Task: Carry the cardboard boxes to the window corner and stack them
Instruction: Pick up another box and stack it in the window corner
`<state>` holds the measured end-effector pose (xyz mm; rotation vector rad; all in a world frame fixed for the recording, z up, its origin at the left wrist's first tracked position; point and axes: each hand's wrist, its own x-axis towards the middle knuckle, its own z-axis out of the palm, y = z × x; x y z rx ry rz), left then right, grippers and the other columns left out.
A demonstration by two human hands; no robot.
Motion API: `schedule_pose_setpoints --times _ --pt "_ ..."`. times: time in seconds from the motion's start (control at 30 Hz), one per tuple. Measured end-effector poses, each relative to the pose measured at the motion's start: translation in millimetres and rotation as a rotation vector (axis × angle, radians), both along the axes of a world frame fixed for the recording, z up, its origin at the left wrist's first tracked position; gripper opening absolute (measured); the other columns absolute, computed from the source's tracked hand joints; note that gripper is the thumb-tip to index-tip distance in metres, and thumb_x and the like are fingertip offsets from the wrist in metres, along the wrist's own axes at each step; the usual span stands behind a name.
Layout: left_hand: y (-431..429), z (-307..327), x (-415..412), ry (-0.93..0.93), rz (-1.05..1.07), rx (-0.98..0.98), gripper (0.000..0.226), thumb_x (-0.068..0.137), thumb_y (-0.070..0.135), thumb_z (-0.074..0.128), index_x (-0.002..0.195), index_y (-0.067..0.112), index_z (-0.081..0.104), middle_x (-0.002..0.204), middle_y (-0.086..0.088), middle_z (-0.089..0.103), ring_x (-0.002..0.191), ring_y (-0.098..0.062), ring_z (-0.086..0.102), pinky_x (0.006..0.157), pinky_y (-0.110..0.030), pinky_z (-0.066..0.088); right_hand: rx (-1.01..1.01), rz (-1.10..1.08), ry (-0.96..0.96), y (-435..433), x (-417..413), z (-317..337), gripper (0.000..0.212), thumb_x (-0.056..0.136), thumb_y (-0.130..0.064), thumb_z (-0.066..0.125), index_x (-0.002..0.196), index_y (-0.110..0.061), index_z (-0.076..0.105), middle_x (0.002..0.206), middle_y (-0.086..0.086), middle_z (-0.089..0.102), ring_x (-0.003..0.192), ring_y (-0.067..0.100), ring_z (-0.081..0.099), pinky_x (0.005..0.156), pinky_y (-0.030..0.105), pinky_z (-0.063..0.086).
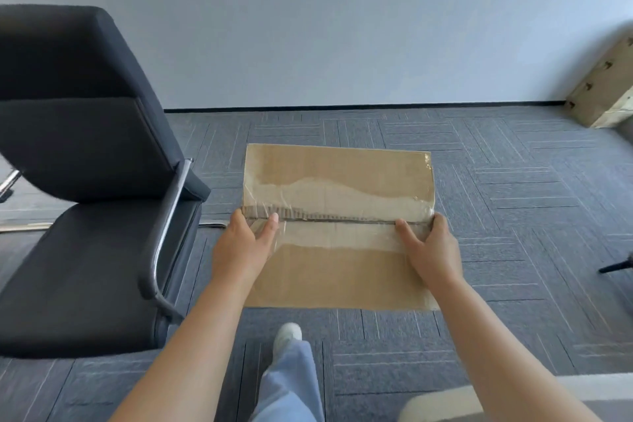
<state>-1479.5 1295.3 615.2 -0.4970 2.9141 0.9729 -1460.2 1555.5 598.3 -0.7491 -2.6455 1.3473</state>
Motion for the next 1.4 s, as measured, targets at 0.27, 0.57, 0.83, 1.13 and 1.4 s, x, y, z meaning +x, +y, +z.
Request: schedule_pose_setpoints --times 0.27,0.57,0.83,1.13,1.4 --pt "-3.9 2.2 -186.2 0.013 -0.197 0.003 0.071 0.089 0.056 0.042 0.136 0.004 0.030 0.139 -0.015 0.044 0.123 -0.035 0.046 0.091 -0.041 0.042 0.007 -0.161 0.017 -8.3 -139.4 3.7 0.057 0.085 -0.047 0.060 0.124 -0.008 0.043 0.109 0.007 0.055 0.107 0.029 0.054 0.083 0.039 0.043" --pt "53.3 -8.8 -328.1 -0.032 -0.364 -0.020 0.069 0.090 0.056 0.039 0.132 0.001 0.034 0.128 -0.018 0.052 0.113 -0.036 0.052 0.083 -0.039 0.044 0.037 -0.346 -0.018 34.1 -235.3 1.3 0.058 0.084 -0.049 0.059 0.127 -0.012 0.042 0.118 0.007 0.057 0.109 0.027 0.054 0.084 0.038 0.044" --pt "155.6 -15.1 -459.9 -0.019 -0.438 -0.056 0.071 0.090 0.056 0.039 0.136 0.002 0.031 0.134 -0.016 0.048 0.118 -0.035 0.049 0.086 -0.040 0.044 -0.022 -0.439 0.009 124.7 -346.5 -13.9 0.058 0.084 -0.048 0.060 0.128 -0.013 0.043 0.117 0.007 0.059 0.109 0.028 0.054 0.082 0.036 0.042" --pt "297.6 -10.8 -581.0 -0.019 -0.494 -0.008 0.065 0.090 0.055 0.040 0.129 0.003 0.036 0.127 -0.016 0.052 0.112 -0.034 0.052 0.078 -0.037 0.042 -0.020 -0.528 0.050 251.7 -448.8 -0.3 0.053 0.084 -0.046 0.061 0.125 -0.016 0.045 0.108 0.002 0.058 0.100 0.024 0.055 0.082 0.037 0.044" --pt "414.2 -21.4 -684.1 -0.012 -0.631 -0.007 0.063 0.090 0.055 0.040 0.127 0.004 0.038 0.121 -0.015 0.057 0.107 -0.034 0.055 0.079 -0.039 0.047 -0.039 -0.654 0.012 345.5 -524.1 -14.4 0.055 0.084 -0.047 0.060 0.127 -0.015 0.044 0.110 0.003 0.059 0.103 0.025 0.056 0.079 0.034 0.043"
